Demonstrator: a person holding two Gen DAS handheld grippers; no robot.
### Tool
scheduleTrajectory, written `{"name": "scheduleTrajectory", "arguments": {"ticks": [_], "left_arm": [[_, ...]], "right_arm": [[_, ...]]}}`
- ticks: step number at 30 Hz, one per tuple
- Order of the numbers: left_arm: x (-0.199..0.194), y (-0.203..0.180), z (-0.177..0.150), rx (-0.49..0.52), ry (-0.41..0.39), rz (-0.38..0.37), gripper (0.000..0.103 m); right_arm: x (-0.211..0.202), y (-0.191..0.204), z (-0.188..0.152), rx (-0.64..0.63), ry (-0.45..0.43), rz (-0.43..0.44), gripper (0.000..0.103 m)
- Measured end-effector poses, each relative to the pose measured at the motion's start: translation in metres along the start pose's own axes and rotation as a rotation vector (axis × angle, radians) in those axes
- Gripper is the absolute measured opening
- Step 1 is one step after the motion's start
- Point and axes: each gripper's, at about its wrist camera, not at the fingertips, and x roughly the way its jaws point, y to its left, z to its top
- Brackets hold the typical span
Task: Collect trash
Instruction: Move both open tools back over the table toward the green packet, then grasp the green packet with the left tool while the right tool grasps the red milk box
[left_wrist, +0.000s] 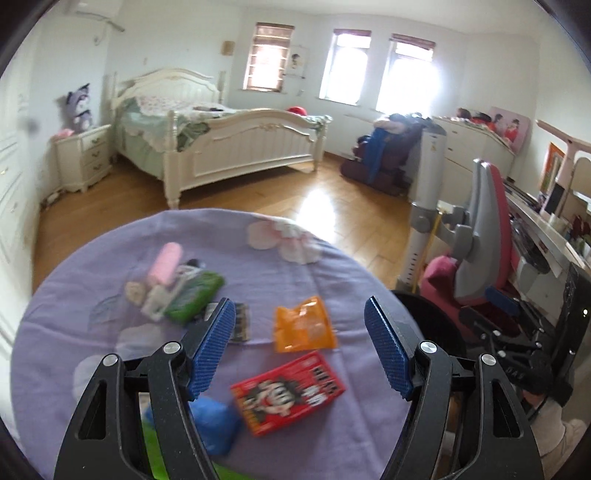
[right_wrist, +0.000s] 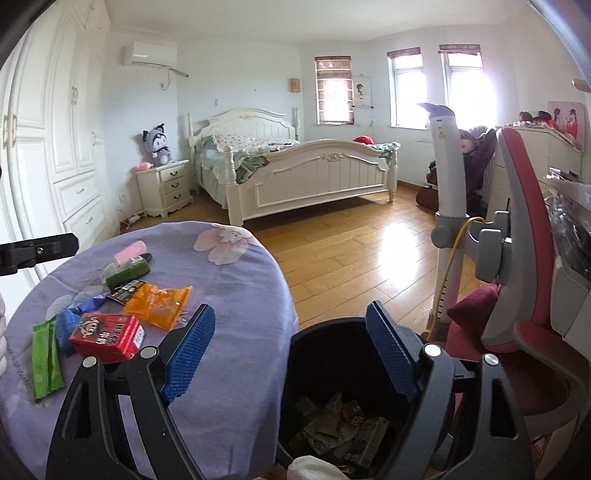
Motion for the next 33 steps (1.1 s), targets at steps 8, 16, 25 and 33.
{"name": "scheduleTrajectory", "arguments": {"ticks": [8, 16, 25, 33], "left_arm": [[-0.044, 0.101, -0.049, -0.237, 0.104, 0.168, 0.072], [-0.035, 0.099, -0.094, -0.33, 0.221, 0.131, 0.072], [-0.005, 0.049, -0.106, -0.336, 0.255, 0.216, 0.075], [-0.002, 0.061, -0.098, -0.449, 0.235, 0.177, 0.076]], "right_arm": [[0.0, 0.055, 0.013, -0.048, 0.05, 0.13, 0.084], [-0.003, 0.101, 0.014, -0.095, 0.109, 0.215, 0.087], [-0.005, 0.118, 0.009, -0.124, 0.157, 0.238, 0.087], [0.015, 0.129, 0.008, -0.112, 0.253, 0.262, 0.097]]}}
